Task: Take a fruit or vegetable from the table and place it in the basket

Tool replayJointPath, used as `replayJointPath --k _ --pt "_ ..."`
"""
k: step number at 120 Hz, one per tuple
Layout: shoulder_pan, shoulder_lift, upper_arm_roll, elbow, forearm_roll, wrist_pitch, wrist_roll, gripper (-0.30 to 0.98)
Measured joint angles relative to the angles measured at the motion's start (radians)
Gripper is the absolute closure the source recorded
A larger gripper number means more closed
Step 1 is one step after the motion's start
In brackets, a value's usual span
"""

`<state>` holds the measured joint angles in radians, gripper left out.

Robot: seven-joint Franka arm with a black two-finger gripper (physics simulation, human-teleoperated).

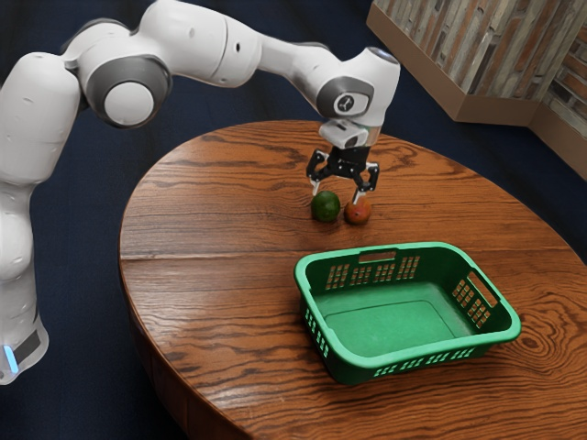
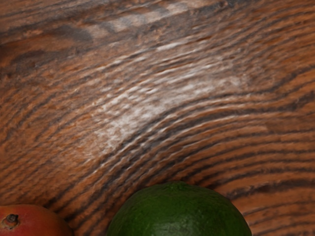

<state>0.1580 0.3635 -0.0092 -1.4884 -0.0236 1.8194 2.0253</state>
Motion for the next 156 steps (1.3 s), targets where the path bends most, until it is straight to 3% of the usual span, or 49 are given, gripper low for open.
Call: replayJointPath --k 156 --pt "0.008 0.028 0.029 -0.045 -0.001 0.011 0.005 0.0"
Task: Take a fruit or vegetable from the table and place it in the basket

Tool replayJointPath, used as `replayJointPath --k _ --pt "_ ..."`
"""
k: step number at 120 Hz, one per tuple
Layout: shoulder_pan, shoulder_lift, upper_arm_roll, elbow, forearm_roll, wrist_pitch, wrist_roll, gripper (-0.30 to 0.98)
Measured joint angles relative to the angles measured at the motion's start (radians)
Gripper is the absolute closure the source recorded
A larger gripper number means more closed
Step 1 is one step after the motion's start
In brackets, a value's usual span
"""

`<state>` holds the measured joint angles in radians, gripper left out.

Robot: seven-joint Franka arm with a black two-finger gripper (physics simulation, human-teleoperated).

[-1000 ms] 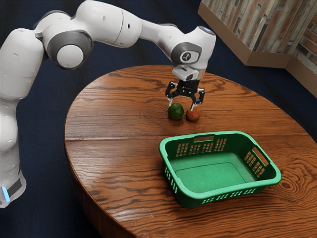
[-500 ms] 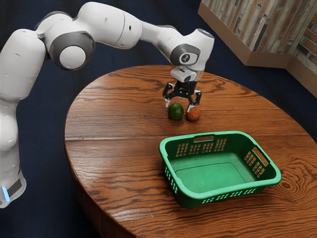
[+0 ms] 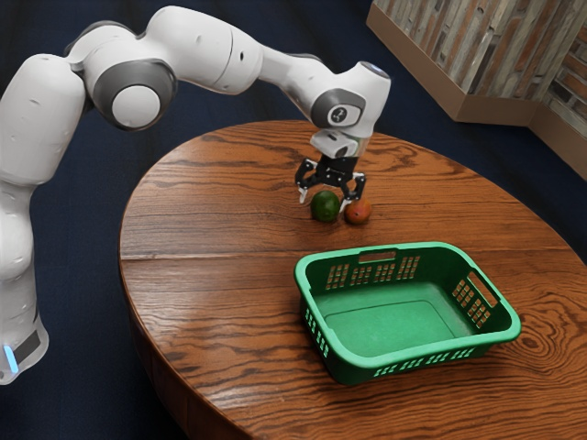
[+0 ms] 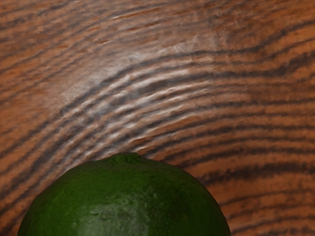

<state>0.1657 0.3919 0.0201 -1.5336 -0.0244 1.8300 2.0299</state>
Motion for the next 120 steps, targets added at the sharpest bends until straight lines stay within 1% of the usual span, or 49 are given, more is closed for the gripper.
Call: replayJointPath --k 62,86,97,120 --pt "0.0 0.013 0.001 -0.001 -0.019 0.03 0.006 0.0" --pt "0.009 0.014 0.001 -0.008 -0.022 0.04 0.006 0.26" --pt "0.014 0.014 0.001 -0.008 -0.031 0.045 0.007 0.31" --pt "0.027 0.007 0.001 -0.008 -0.051 0.05 0.008 0.32"
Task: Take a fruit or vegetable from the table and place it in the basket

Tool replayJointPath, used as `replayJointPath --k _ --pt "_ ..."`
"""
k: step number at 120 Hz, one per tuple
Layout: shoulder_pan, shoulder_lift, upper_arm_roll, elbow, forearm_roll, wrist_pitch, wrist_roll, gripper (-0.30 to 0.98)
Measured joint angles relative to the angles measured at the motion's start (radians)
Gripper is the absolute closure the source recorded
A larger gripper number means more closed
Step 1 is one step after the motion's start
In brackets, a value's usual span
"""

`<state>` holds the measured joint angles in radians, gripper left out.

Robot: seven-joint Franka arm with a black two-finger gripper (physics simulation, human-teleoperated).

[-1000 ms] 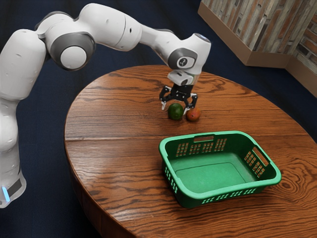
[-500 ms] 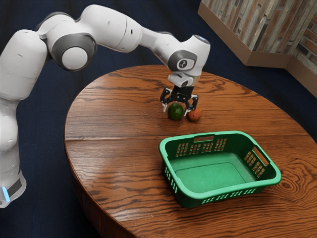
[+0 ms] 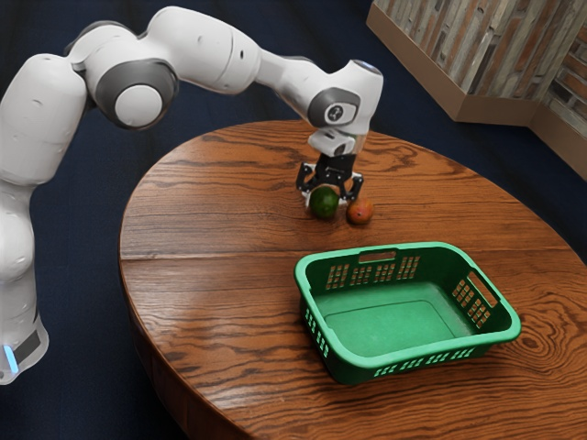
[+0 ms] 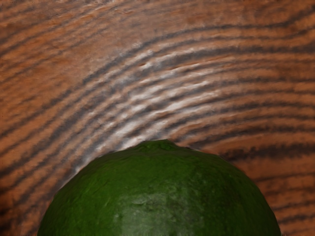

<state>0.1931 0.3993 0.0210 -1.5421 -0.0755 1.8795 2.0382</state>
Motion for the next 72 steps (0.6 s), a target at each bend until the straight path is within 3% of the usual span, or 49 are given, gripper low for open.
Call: replayJointPath --k 45,72 --pt "-0.006 -0.168 -0.013 0.009 -0.006 -0.035 -0.019 0.3" --pt "-0.008 -0.247 -0.081 -0.003 -0.02 -0.096 -0.08 0.31"
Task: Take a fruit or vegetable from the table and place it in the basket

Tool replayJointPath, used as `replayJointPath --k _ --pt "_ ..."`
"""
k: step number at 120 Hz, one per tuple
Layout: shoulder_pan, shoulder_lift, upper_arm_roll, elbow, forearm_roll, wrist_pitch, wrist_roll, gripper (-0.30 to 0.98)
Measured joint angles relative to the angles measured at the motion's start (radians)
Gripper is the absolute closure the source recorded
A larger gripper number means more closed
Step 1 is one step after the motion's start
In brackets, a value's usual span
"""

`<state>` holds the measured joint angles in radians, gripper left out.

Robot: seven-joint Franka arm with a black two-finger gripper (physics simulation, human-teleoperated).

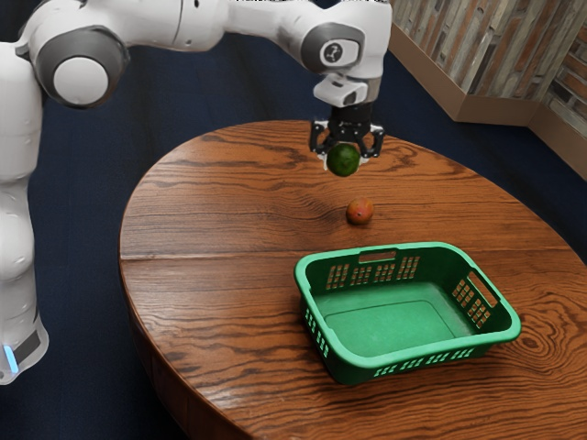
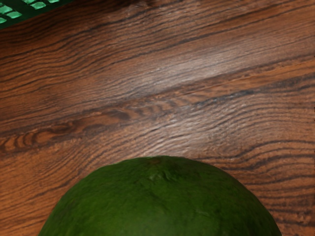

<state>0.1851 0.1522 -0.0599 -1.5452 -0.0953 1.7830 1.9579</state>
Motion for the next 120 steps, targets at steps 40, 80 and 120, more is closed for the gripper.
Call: replayJointPath --k 40,80,120 --pt "-0.005 -0.056 -0.132 -0.069 -0.005 -0.023 -0.114 0.35" --pt "-0.009 -0.051 -0.225 -0.069 -0.002 0.0 -0.217 0.35" --pt "-0.016 -0.041 -0.359 -0.069 0.004 0.041 -0.306 0.35"
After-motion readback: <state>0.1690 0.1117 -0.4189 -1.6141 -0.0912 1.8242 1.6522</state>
